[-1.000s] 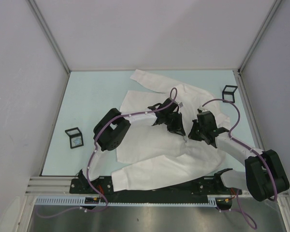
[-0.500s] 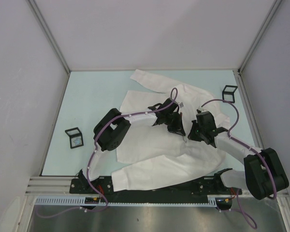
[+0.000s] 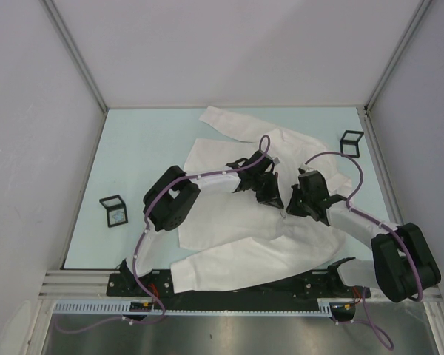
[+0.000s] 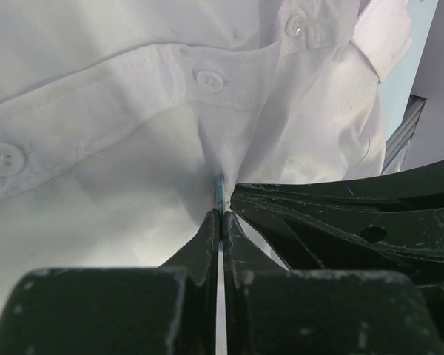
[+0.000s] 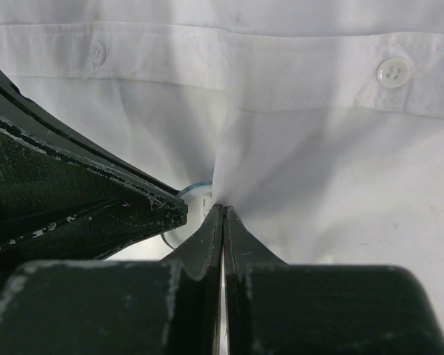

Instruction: Remove the brooch from the garment

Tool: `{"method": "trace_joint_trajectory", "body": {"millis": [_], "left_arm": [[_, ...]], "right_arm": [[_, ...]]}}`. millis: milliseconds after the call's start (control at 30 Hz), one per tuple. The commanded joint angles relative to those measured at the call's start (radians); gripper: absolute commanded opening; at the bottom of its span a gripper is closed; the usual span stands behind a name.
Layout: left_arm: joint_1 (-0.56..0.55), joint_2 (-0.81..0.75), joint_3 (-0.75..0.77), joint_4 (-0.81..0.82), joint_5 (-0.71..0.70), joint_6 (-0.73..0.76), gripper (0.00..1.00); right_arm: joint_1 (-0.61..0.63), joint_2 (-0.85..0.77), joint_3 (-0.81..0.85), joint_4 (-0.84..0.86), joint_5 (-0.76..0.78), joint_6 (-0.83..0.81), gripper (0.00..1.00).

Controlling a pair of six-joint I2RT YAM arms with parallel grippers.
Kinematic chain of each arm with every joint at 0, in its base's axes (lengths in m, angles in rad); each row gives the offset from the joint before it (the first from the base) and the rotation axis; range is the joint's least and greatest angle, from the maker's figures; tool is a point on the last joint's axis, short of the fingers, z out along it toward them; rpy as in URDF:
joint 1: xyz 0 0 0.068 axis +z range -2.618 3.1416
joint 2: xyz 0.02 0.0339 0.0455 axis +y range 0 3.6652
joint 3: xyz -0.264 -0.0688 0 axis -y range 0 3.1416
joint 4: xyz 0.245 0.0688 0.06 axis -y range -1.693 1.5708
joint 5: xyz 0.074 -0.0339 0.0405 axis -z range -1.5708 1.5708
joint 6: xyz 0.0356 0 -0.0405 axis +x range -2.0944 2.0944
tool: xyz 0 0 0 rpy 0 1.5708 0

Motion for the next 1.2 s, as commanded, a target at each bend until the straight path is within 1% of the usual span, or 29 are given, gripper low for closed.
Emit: {"method": "trace_joint_trajectory", "body": {"millis": [0, 333, 567, 667, 867, 967, 1033, 1167], "left_arm": [[-0.016, -0.010, 0.059, 0.016, 0.025, -0.038, 0.00], [-0.033, 0.018, 0.096, -0.022, 0.054, -0.028, 0.00], [-0.037, 0.022, 0.107, -0.024, 0.074, -0.031, 0.01], [-0.042, 0.024, 0.110, -0.031, 0.084, -0.025, 0.00], [-0.050, 0.025, 0.105, -0.042, 0.111, 0.024, 0.00], [-0.060, 0.025, 0.108, -0.057, 0.100, 0.069, 0.00], [-0.065, 0.018, 0.094, -0.051, 0.090, 0.075, 0.00], [-0.065, 0.007, 0.085, -0.027, 0.082, 0.067, 0.00]], "right_arm": [[0.026, 0.023, -0.001, 0.064, -0.028, -0.008, 0.00], [0.080, -0.001, -0.001, 0.113, -0.051, -0.049, 0.00], [0.103, -0.024, -0.001, 0.159, -0.126, -0.092, 0.00], [0.111, -0.046, -0.001, 0.172, -0.125, -0.117, 0.00], [0.111, -0.064, 0.005, 0.186, -0.161, -0.146, 0.00], [0.106, -0.054, 0.025, 0.186, -0.169, -0.132, 0.00], [0.102, -0.035, 0.057, 0.163, -0.163, -0.114, 0.00], [0.097, -0.009, 0.071, 0.157, -0.154, -0.098, 0.00]]}}
